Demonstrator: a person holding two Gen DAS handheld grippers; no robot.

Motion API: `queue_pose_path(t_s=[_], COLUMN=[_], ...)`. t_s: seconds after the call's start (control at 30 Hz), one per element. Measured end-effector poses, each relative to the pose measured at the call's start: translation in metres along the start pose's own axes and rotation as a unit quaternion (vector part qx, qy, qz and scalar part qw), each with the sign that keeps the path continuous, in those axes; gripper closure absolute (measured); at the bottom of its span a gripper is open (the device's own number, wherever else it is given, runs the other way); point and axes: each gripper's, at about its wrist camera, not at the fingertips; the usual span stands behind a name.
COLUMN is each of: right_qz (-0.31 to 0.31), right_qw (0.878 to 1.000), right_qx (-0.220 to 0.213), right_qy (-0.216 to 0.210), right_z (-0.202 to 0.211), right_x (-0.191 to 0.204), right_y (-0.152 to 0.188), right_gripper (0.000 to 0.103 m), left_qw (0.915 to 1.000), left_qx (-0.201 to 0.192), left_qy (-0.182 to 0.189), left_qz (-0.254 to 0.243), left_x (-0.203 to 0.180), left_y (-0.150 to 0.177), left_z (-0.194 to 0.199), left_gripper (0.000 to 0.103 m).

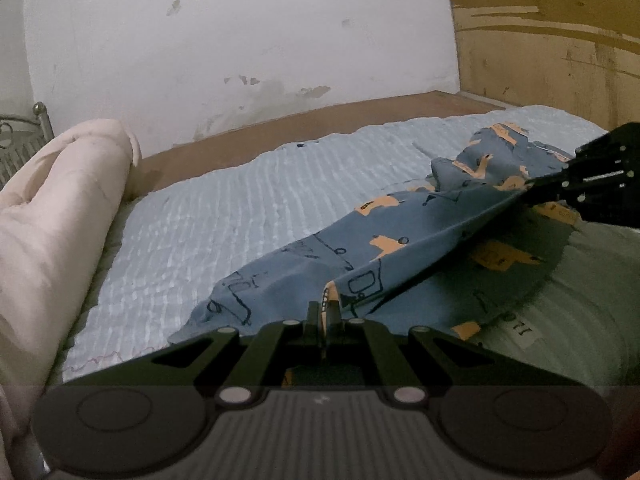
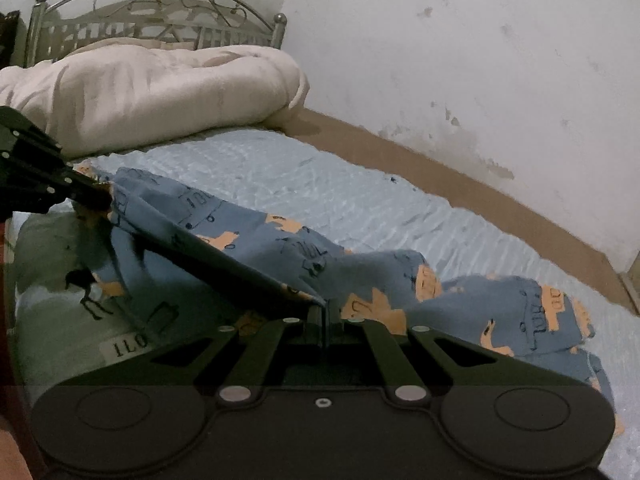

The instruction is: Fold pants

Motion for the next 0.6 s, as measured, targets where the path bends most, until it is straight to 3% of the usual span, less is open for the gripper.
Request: queue_pose_path(t_s=[0.13, 0.6], right_qz=[0.002, 0.034], right_qw=[1.0, 0.999], right_qx=[-0.009, 0.025], right_qy=[0.003, -0.006], right_z=[0.009, 0.006], right_x=[-0.002, 0.016], right_y=[0.002, 0.024], right_gripper=[0.103, 0.103], left_qw=[0.9999, 0.999], left_qx=[0.003, 0.037], left_qy=[0.008, 0.019], left_qz=[-0.012, -0.019], left_x=[0.0, -0.003], left_y=[0.005, 0.02], left_z=[0.002, -0.006], left_gripper=[0.102, 0.1])
Point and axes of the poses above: each gripper's, at about its wrist camera, not at the fingertips, and z roughly against the way its jaws point, x to its left, y to its underside, and after that the axes turned 14 degrees about y, right-handed
